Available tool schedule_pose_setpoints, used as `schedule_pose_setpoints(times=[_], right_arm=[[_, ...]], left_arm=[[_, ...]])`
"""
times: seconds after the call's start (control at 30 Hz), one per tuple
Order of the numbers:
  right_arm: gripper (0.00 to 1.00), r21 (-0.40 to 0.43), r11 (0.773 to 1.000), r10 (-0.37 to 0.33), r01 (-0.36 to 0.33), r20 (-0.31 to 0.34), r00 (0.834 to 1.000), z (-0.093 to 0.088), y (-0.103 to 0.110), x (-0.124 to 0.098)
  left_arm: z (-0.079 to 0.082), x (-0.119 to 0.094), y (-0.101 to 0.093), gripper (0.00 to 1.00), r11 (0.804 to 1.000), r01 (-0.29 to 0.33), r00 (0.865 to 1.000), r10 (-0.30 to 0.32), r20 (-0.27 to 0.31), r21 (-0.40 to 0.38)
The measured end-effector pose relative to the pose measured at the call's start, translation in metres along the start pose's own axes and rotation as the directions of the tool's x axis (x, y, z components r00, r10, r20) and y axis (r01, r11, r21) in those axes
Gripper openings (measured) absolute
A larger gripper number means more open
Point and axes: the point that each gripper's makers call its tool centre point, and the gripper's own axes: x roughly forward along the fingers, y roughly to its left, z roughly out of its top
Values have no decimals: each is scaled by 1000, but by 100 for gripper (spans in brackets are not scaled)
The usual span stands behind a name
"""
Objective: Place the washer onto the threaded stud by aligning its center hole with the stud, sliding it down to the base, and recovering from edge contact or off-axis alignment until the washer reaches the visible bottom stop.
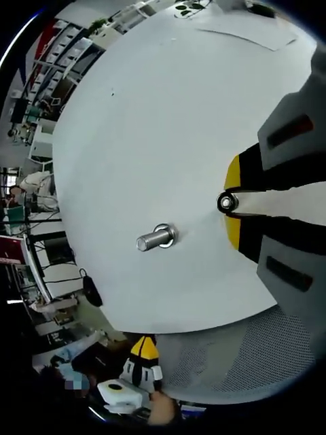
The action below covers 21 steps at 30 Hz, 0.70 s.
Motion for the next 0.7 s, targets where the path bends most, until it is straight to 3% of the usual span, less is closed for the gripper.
schedule_pose_setpoints(times=[0.7], right_arm=[[14,-23,1000,11,-12,-67,998,-11,-2,21]], left_arm=[[1,0,0,0,1000,3,1000,-3,6,-4]])
